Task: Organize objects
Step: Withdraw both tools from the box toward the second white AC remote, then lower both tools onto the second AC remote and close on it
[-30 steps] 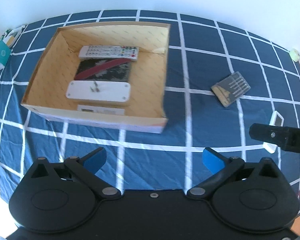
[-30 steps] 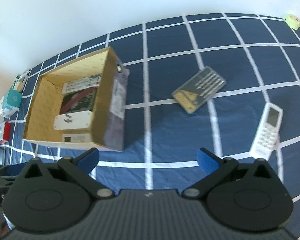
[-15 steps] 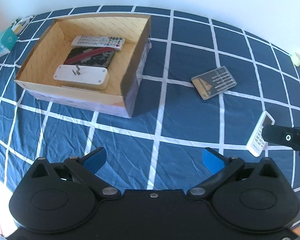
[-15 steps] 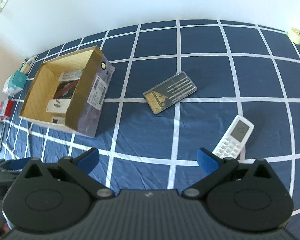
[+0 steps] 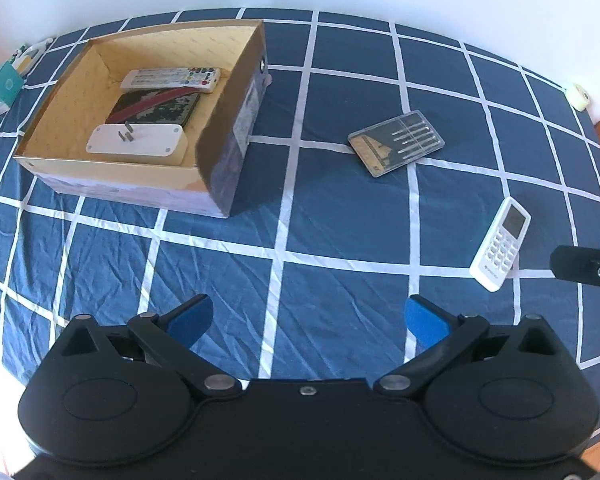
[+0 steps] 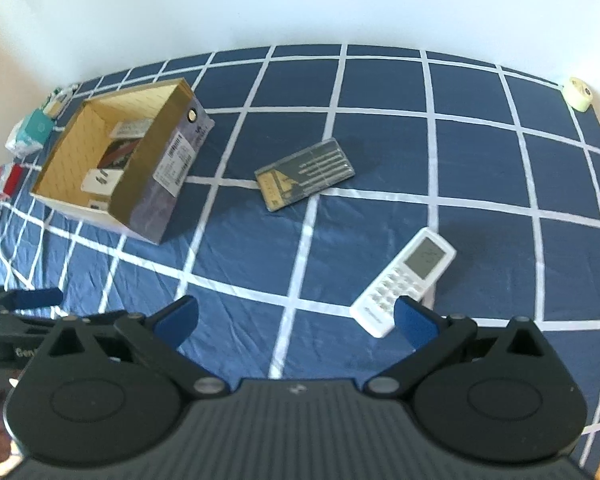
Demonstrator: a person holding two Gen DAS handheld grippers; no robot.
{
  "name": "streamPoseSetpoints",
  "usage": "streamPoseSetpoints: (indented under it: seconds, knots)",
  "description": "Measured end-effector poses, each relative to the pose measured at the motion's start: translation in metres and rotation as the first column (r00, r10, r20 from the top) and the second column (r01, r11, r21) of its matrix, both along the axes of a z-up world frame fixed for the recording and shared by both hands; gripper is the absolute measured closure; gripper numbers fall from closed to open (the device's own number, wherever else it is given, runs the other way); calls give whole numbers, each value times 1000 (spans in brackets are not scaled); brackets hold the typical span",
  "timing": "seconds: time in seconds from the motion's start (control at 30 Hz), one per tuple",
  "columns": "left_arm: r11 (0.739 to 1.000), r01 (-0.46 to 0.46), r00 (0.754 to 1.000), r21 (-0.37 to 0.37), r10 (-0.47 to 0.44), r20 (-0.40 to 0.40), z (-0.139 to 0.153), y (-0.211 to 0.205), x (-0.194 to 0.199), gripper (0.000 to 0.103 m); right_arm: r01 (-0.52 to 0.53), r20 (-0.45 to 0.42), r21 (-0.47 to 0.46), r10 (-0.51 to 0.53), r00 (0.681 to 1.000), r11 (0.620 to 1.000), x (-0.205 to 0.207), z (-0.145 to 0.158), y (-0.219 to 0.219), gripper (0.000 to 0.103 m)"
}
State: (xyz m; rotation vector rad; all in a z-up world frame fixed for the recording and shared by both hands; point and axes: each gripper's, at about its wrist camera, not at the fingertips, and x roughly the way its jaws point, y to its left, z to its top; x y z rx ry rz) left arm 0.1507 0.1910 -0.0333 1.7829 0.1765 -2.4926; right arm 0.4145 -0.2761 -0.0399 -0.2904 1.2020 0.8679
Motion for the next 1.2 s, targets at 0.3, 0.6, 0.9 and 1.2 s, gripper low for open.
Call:
streamPoseSetpoints:
  seconds: [0.3,0.6,0.9,1.2]
  knots:
    - [994,-109,994,-24,109,-4,-12,34,-6,0,-129,11,-94,131,991,987,41,-19,-13,0]
    - [959,-284,958,-15,285,35,-40,80,0,0,-319,-23,-140,319,947,937,87,-54,-18,0]
    - [922,-387,918,-7,385,94,-67,114,6,0,-489,-68,-168,485,872,856,116,-88,0,0]
    - [895,-447,886,3,442,143,-90,130,-12,0,-554,-137,-192,536,833,810,141,-129,29,0]
